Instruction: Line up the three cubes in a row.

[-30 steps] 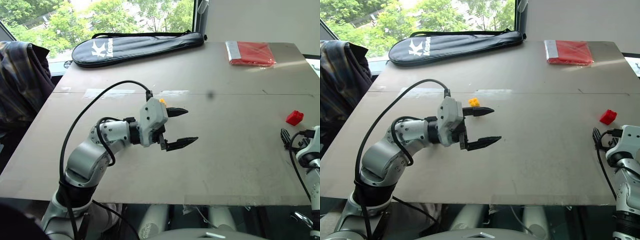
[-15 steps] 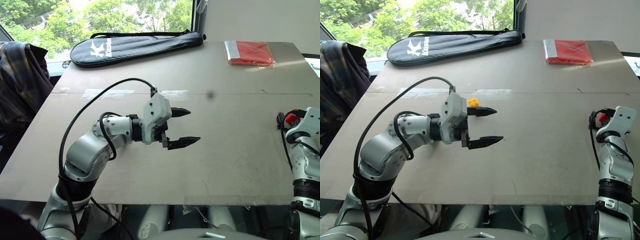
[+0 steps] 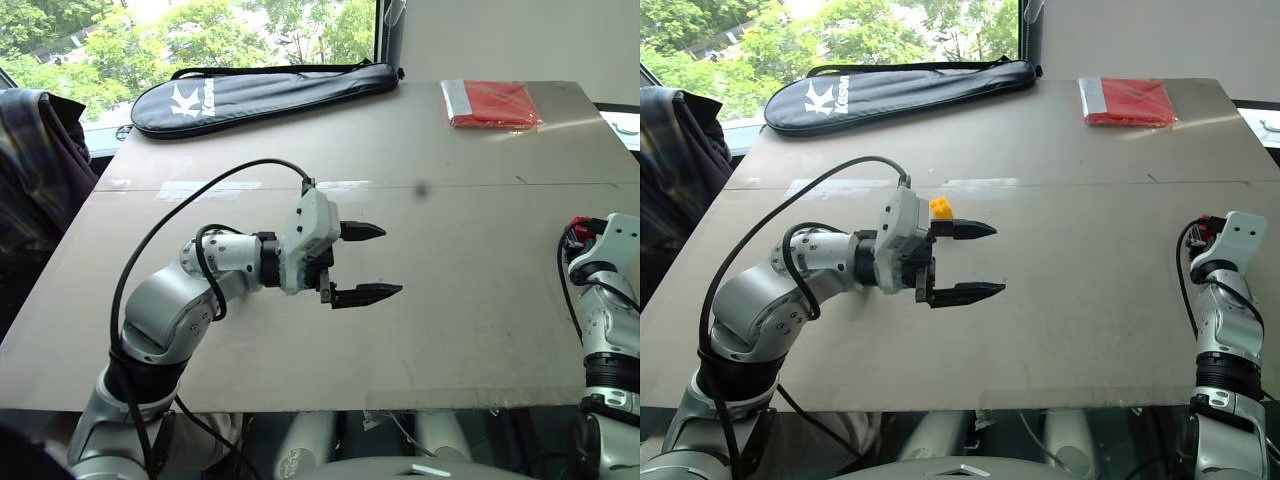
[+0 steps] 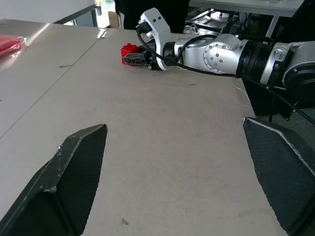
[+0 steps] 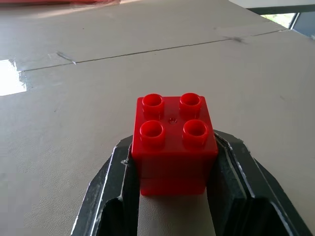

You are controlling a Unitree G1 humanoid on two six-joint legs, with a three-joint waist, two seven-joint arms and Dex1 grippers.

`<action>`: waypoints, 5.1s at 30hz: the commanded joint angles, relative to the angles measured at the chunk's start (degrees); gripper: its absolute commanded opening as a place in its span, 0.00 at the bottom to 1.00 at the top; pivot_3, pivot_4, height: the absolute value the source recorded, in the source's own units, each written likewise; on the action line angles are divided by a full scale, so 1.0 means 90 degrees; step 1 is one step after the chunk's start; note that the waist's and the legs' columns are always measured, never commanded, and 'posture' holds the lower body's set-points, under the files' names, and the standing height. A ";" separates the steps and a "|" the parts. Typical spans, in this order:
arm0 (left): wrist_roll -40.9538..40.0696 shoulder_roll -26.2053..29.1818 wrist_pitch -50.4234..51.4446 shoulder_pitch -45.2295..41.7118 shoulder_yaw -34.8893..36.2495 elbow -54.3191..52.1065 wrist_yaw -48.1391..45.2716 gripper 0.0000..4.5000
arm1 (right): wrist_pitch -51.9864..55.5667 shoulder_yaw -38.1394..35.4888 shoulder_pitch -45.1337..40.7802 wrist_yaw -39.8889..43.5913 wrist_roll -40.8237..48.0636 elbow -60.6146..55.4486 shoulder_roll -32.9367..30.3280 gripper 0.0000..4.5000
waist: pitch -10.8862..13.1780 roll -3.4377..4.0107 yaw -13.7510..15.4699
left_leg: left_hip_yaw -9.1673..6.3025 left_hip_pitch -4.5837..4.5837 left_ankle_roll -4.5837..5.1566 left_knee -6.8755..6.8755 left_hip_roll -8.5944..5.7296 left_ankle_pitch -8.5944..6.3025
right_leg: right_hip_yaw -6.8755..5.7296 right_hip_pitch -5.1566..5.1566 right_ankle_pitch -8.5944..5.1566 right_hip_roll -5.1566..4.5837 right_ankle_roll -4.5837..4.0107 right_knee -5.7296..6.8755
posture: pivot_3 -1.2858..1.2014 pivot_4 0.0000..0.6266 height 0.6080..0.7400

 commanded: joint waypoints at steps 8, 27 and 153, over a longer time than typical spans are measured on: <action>-0.0125 0.0916 -0.0114 0.0816 0.0217 -0.0733 -0.0517 1.00 | -0.1056 0.1384 0.0705 0.6599 0.1249 -0.0595 -0.1386 0.29 | 0.0006 -0.0005 -0.0013 | 0.0011 0.0007 0.0016 0.0001 0.0014 -0.0009 | 0.0002 0.0001 0.0000 0.0007 0.0001 -0.0003 | 0.52 0.24 0.65; 0.0493 0.1072 -0.0942 0.2425 0.0688 -0.1206 0.0100 1.00 | -0.4130 0.4740 -0.1444 0.9111 0.1849 0.2218 -0.2393 0.29 | 0.0047 -0.0052 0.0076 | 0.0008 -0.0002 -0.0015 0.0004 0.0034 0.0005 | 0.0011 0.0000 0.0016 -0.0008 -0.0025 -0.0021 | 0.52 0.24 0.65; 0.3467 -0.2064 -0.5465 -0.1357 -0.1780 0.5992 -0.2409 0.27 | -0.2119 0.1238 0.1390 0.9111 0.3233 -0.0136 -0.2517 1.00 | 0.0047 -0.0024 0.0187 | 0.0029 -0.0016 0.0012 0.0021 0.0034 -0.0009 | -0.0016 -0.0010 0.0033 -0.0001 -0.0026 -0.0016 | 0.52 0.24 0.65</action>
